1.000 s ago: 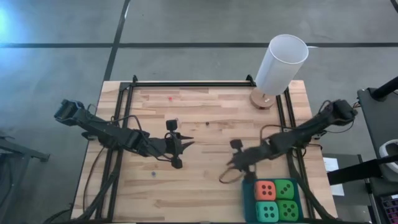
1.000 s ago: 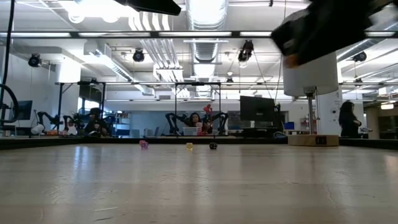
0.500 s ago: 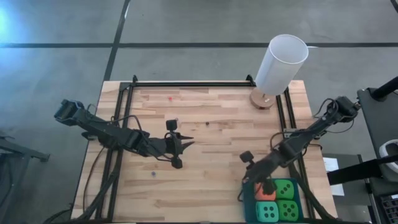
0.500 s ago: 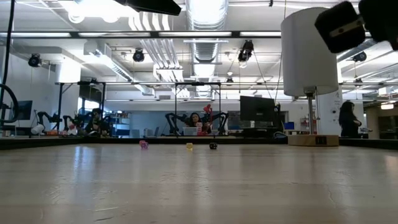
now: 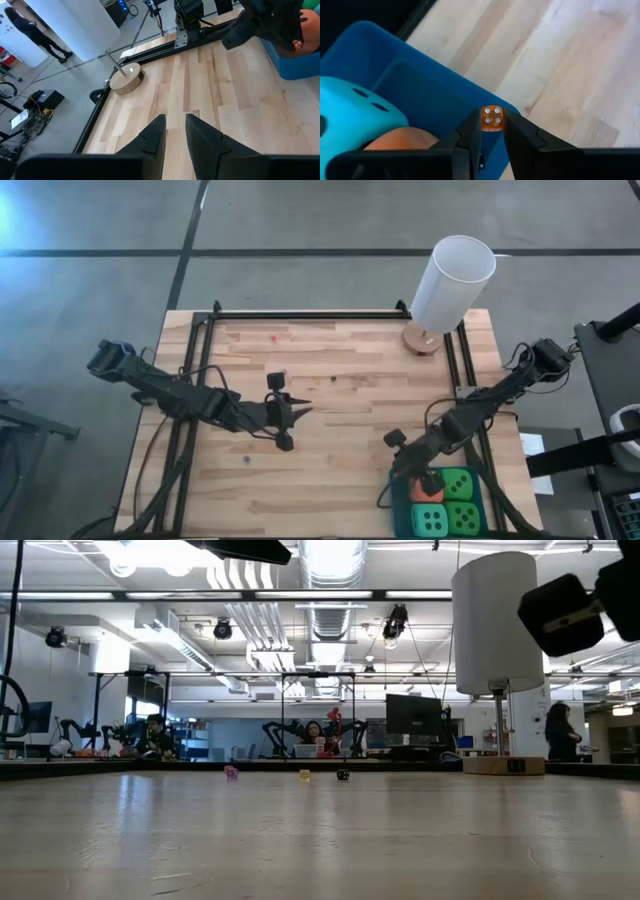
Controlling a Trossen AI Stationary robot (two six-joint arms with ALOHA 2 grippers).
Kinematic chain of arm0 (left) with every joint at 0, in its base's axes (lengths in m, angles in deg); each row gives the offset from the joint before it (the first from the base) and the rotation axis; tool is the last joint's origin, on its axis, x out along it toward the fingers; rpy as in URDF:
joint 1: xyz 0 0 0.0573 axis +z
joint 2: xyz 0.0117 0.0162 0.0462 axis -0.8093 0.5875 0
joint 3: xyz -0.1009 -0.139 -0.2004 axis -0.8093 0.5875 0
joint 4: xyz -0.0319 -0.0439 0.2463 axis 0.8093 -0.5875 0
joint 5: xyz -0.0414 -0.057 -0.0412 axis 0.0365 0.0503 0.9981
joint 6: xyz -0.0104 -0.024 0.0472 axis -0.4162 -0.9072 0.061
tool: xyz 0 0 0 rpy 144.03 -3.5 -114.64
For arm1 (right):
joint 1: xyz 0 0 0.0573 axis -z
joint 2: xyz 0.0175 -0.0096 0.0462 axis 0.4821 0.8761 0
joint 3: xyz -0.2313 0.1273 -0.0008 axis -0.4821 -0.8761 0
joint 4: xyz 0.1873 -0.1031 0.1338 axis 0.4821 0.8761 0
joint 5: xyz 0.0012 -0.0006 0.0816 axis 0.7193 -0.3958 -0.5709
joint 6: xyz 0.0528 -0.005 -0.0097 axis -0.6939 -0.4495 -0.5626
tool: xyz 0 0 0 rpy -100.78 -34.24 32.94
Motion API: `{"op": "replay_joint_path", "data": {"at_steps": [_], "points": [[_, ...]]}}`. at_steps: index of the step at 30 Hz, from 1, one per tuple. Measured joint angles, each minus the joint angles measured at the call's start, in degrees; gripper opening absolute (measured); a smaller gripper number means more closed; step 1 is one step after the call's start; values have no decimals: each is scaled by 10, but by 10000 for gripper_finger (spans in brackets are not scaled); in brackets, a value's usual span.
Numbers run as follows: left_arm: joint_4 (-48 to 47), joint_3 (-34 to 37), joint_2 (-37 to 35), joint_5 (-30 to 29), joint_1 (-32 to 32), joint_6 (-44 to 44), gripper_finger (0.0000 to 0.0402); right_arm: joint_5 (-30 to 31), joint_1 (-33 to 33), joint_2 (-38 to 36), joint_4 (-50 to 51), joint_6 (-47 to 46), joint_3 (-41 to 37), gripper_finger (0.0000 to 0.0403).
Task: Pick & Place Dice
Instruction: Put the small orange die into the blue bin
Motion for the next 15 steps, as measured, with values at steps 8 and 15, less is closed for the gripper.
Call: {"op": "replay_joint_path", "data": {"at_steps": [8, 15], "points": [[3, 0, 0, 0, 0, 0, 78, -5, 0, 13, 6, -10, 0, 88], [5, 0, 0, 0, 0, 0, 78, -3, 0, 11, 6, -11, 0, 77]]}}
